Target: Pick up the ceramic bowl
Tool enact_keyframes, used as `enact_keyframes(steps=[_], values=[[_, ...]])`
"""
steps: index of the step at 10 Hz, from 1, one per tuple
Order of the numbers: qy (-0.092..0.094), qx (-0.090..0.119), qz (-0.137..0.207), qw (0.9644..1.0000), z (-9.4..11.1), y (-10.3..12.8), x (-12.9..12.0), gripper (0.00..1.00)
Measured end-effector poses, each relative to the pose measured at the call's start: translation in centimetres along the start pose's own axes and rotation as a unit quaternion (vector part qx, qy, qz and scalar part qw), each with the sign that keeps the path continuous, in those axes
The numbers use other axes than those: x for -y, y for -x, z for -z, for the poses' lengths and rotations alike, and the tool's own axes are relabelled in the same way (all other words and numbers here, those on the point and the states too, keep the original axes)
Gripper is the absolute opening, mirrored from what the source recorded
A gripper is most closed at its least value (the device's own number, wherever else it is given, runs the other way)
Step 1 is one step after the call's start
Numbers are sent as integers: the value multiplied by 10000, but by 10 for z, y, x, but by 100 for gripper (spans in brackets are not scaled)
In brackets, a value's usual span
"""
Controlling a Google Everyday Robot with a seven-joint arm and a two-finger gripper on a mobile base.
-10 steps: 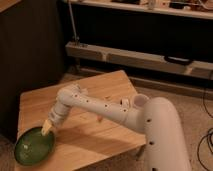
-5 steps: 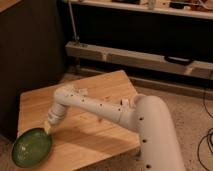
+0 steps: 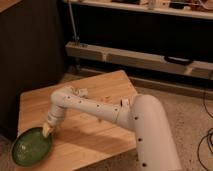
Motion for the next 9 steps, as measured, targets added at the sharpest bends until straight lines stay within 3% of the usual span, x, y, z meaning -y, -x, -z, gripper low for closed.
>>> enact_keyframes(steps=[2, 5, 7, 9], values=[[42, -12, 3, 10000, 0, 0, -4, 34], [-6, 97, 96, 9999, -6, 1, 8, 4], [-65, 161, 141, 9997, -10, 4, 19, 0], [-122, 60, 223, 9997, 8, 8, 36, 0]])
